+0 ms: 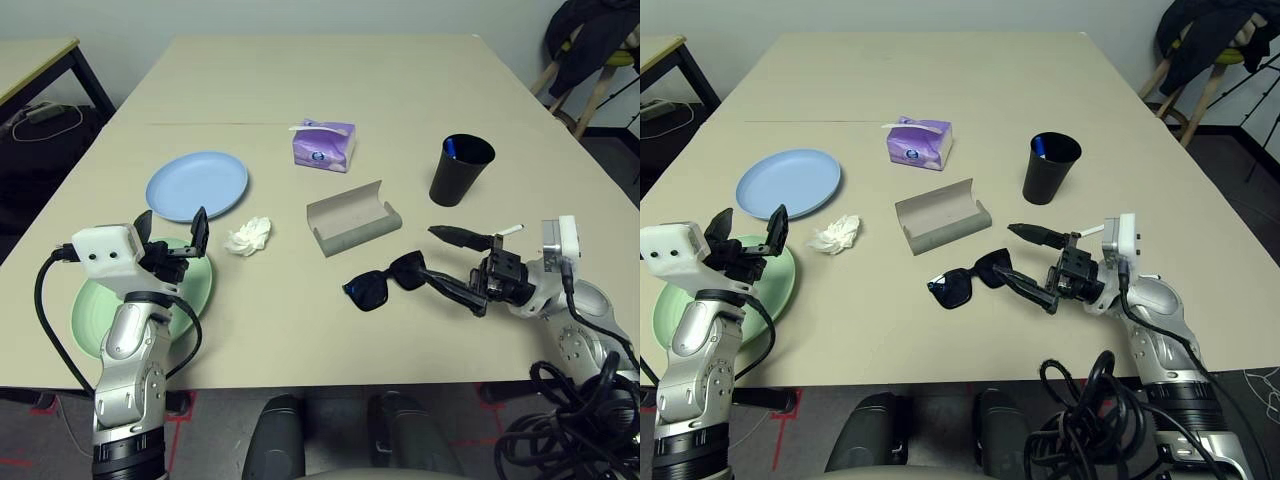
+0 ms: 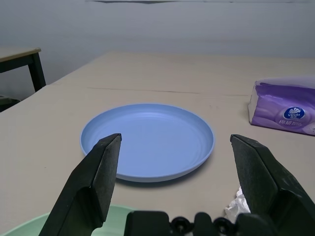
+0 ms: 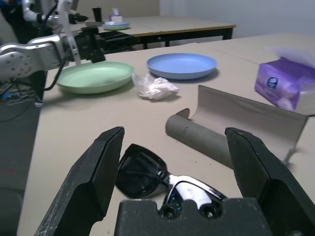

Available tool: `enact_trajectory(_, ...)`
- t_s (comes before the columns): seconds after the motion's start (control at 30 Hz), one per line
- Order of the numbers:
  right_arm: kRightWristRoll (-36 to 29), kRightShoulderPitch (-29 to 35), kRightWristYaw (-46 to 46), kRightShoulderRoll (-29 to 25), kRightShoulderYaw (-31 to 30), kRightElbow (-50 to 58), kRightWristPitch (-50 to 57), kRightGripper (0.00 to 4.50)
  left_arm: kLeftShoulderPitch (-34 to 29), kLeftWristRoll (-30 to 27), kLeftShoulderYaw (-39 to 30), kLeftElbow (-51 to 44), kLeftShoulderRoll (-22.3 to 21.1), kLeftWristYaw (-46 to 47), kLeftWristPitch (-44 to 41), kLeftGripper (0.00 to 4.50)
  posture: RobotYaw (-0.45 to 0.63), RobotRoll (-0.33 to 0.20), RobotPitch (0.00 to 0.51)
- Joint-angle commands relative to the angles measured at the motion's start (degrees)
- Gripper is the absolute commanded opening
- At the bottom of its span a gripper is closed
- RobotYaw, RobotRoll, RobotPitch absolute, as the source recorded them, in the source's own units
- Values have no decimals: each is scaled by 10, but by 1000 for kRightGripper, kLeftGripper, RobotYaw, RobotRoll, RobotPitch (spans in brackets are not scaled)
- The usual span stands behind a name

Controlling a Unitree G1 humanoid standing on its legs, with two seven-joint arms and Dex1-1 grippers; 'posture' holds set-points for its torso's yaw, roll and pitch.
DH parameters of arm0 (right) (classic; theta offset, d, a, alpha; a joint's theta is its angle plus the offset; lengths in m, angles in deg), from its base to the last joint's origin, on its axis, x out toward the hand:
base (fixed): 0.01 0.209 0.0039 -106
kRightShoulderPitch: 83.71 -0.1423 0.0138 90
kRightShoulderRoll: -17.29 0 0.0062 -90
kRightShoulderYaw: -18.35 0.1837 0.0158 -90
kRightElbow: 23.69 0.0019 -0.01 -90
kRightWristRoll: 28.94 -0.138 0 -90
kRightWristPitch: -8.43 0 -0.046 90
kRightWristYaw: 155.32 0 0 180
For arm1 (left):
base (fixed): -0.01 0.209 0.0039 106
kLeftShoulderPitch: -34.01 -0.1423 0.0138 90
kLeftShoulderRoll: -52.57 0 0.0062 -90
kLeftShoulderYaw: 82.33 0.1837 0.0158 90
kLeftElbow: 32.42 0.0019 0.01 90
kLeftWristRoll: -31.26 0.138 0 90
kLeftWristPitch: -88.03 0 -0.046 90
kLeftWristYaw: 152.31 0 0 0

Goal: Organize and tidy the items on the table.

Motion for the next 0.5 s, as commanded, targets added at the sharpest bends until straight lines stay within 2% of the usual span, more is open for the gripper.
enact_trajectory(0.03, 4, -3, -29, -8, -7, -15, -19, 4500, -2, -6, -4, -12, -4, -1, -7, 4485, 153, 0, 83)
enact_trajectory(0.33, 13, -13, -80, -14, -11, -45, -53, 4500, 7, -24, -11, -37, -12, 10, -58, 4485, 163, 0, 85)
enact_trajectory(0.5, 13, -14, -99, -14, -15, -52, -59, 4500, 50, 13, -38, -58, -42, 97, -170, 4485, 175, 0, 87)
